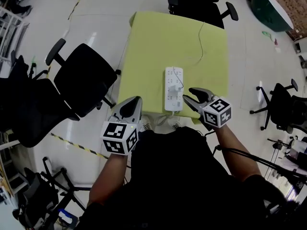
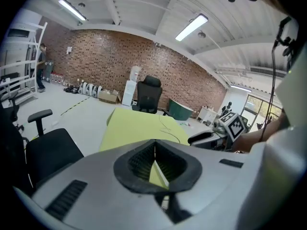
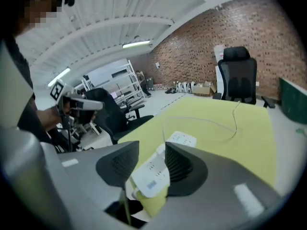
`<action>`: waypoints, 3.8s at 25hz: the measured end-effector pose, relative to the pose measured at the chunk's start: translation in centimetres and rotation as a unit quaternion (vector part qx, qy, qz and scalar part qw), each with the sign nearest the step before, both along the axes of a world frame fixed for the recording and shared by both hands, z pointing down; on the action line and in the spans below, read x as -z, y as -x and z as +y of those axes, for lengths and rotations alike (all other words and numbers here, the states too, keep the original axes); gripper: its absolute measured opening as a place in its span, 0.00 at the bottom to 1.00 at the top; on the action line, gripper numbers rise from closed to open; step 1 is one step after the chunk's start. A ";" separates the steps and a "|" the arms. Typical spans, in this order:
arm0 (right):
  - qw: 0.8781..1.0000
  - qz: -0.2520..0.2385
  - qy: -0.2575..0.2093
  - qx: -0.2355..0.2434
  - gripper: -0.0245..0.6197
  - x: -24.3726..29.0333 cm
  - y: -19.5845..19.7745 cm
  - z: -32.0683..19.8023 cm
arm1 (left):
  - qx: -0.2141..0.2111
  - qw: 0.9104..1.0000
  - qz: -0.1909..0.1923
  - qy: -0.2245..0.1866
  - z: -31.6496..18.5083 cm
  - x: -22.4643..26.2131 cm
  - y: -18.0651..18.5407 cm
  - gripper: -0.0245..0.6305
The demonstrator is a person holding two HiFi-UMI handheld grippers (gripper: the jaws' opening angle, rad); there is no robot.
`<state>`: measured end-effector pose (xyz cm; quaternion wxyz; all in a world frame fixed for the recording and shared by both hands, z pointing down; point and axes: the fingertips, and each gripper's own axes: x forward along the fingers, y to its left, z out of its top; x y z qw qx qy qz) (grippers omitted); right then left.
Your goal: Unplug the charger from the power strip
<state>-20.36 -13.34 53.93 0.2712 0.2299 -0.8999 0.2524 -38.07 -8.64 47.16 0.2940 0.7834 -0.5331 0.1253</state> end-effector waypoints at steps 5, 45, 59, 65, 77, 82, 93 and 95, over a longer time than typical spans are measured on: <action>0.991 0.095 -0.074 0.061 0.34 -4.5 0.4 -1.5 | -0.047 0.999 0.013 0.011 -0.9 -2.0 -0.2 0.05; 0.999 0.025 -0.034 0.022 0.24 -3.4 -5.4 -5.6 | -0.071 0.997 -0.002 0.012 -3.1 -0.1 -8.6 0.05; 0.952 -0.060 0.182 -0.240 0.25 -9.6 -24.4 -1.9 | -0.119 0.993 -0.008 0.015 -3.1 0.0 -17.7 0.05; 0.952 -0.074 0.200 -0.221 0.25 -10.8 -24.7 -1.2 | -0.115 0.993 -0.018 0.012 -3.0 0.4 -20.1 0.05; 0.977 0.028 0.157 -0.138 0.28 -13.1 -26.6 -0.7 | -0.076 0.997 -0.032 0.012 -1.7 0.5 -24.7 0.05; 0.983 0.047 0.141 -0.112 0.29 -13.1 -26.3 -1.1 | -0.045 0.998 -0.031 0.015 -1.0 0.1 -25.5 0.05; 0.980 0.032 0.154 -0.122 0.41 -11.5 -27.4 -1.1 | -0.031 0.999 -0.032 -0.003 0.3 2.2 -25.1 0.05; 0.979 0.024 0.145 -0.139 0.41 -9.9 -28.6 -1.1 | -0.031 0.999 -0.025 -0.004 0.9 2.1 -25.1 0.05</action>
